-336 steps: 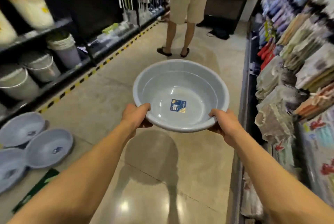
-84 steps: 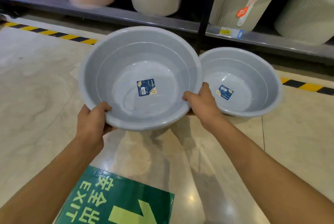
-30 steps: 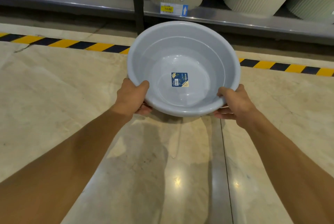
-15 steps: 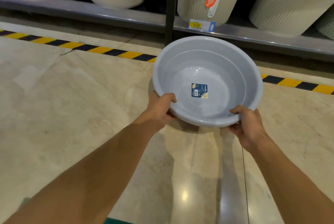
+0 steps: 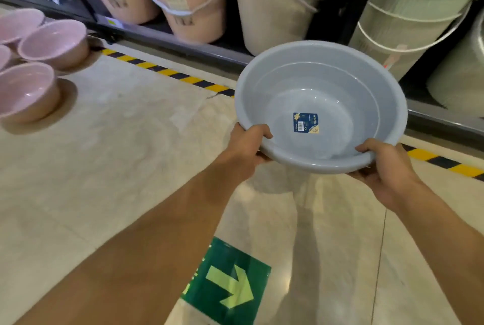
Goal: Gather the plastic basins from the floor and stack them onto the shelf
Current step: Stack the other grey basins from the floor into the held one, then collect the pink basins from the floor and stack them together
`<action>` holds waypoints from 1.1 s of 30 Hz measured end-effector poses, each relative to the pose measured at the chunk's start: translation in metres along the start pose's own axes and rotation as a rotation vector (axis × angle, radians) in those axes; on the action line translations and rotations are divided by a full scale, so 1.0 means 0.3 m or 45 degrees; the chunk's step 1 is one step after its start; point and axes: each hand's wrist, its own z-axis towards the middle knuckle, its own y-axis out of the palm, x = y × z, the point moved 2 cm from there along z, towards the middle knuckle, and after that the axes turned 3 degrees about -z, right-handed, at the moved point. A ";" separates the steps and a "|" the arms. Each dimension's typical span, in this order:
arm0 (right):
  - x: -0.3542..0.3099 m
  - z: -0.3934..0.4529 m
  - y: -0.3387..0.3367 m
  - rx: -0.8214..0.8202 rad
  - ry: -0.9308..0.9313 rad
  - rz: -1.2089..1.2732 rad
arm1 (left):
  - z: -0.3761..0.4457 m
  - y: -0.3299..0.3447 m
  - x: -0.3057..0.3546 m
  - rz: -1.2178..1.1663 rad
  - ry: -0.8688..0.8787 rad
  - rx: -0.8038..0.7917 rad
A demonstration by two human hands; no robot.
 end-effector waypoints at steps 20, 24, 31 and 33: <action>-1.514 -1.385 1.069 -0.704 0.104 -0.243 | -1.566 -0.493 1.636 -0.173 0.417 0.579; -1.557 -1.458 1.183 -0.762 0.109 -0.274 | -1.606 -0.598 1.705 -0.163 0.419 0.565; -1.552 -1.447 1.326 -0.767 0.120 -0.345 | -1.547 -0.721 1.763 -0.204 0.395 0.528; -1.546 -1.427 1.372 -0.759 0.104 -0.353 | -1.505 -0.761 1.772 -0.227 0.378 0.509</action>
